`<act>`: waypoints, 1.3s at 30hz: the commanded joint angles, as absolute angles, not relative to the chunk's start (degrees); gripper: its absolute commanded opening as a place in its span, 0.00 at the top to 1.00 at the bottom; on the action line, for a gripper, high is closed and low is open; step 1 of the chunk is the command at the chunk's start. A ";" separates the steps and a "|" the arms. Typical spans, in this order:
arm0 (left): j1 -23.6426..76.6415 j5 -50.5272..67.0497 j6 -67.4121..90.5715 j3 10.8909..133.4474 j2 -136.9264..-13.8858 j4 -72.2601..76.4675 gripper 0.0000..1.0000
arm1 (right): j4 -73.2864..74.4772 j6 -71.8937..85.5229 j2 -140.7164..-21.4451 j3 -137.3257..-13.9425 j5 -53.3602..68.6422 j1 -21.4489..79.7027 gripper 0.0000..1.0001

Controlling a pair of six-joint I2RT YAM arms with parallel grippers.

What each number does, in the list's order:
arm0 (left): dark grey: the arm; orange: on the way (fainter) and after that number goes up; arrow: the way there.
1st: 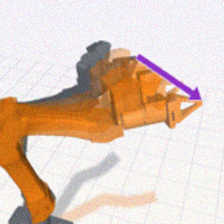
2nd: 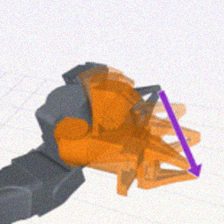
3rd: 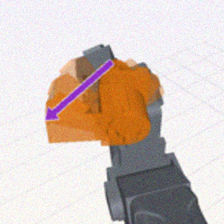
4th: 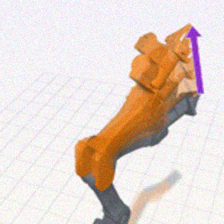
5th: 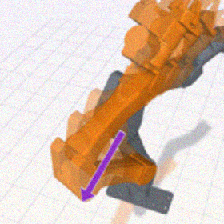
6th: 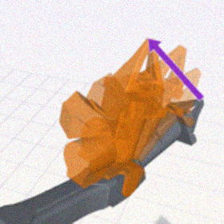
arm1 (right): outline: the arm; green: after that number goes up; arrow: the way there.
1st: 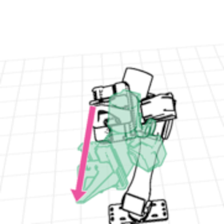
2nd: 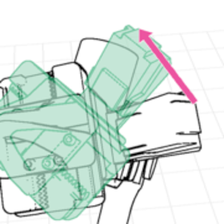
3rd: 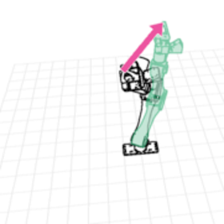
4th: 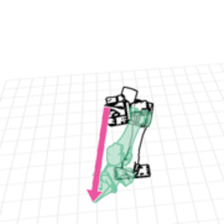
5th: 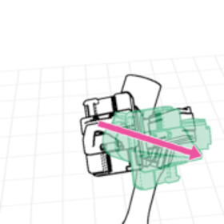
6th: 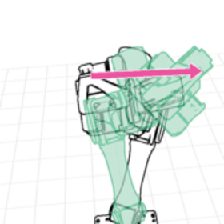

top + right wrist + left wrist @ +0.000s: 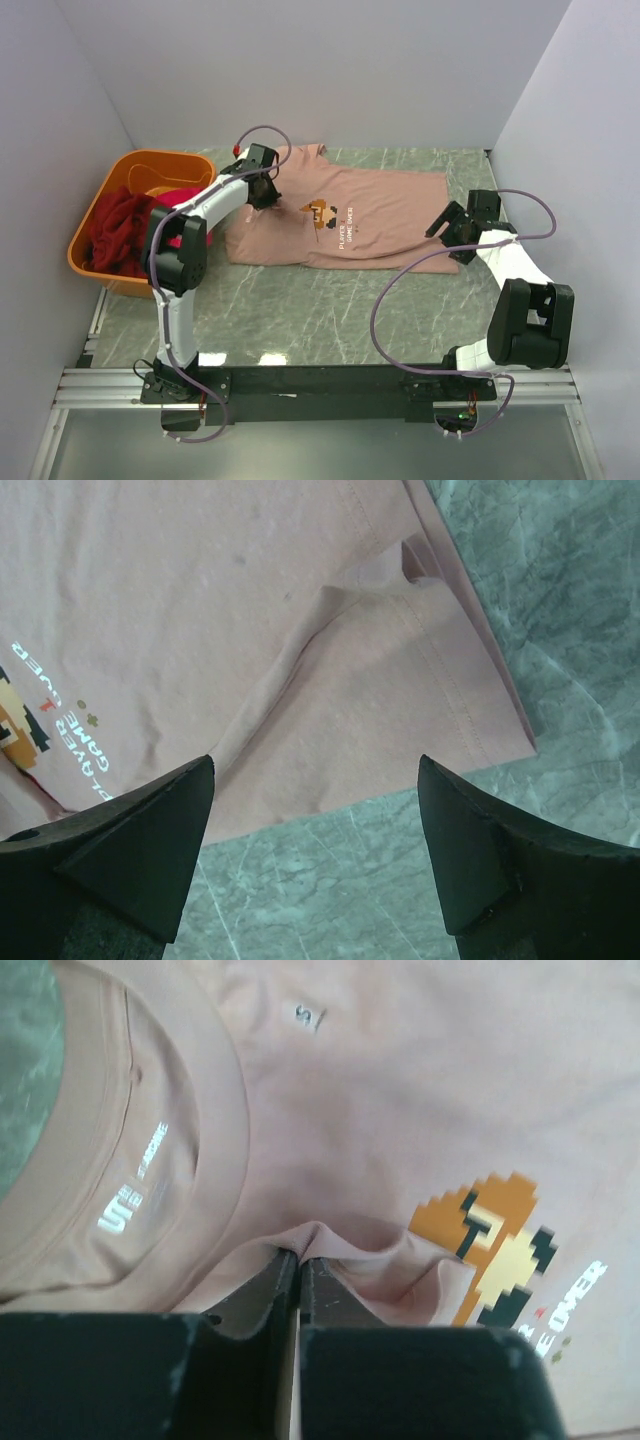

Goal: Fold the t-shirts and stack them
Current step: Fold the tshirt

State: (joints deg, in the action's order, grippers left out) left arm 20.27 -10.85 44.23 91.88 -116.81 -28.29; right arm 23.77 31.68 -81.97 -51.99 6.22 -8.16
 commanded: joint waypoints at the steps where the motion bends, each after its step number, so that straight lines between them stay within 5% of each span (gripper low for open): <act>1: 18.90 -10.90 43.86 97.27 -119.78 -29.00 0.92 | 24.70 30.67 -81.12 -51.94 4.66 -8.00 0.12; 8: 17.93 -11.42 42.71 106.17 -123.93 -31.99 0.47 | 25.05 29.36 -81.04 -52.82 4.31 -8.00 0.12; 12: 17.93 -10.02 42.98 99.61 -117.88 -28.31 0.01 | 23.91 29.27 -79.81 -52.73 5.27 -8.00 0.12; 24: 19.34 0.26 44.92 73.68 -103.36 -17.93 0.01 | 21.36 31.02 -87.70 -59.14 9.14 1.82 0.12; 39: 16.26 -1.40 44.21 66.27 -103.09 -16.52 0.01 | 12.31 39.20 -98.87 -60.11 14.68 10.63 0.12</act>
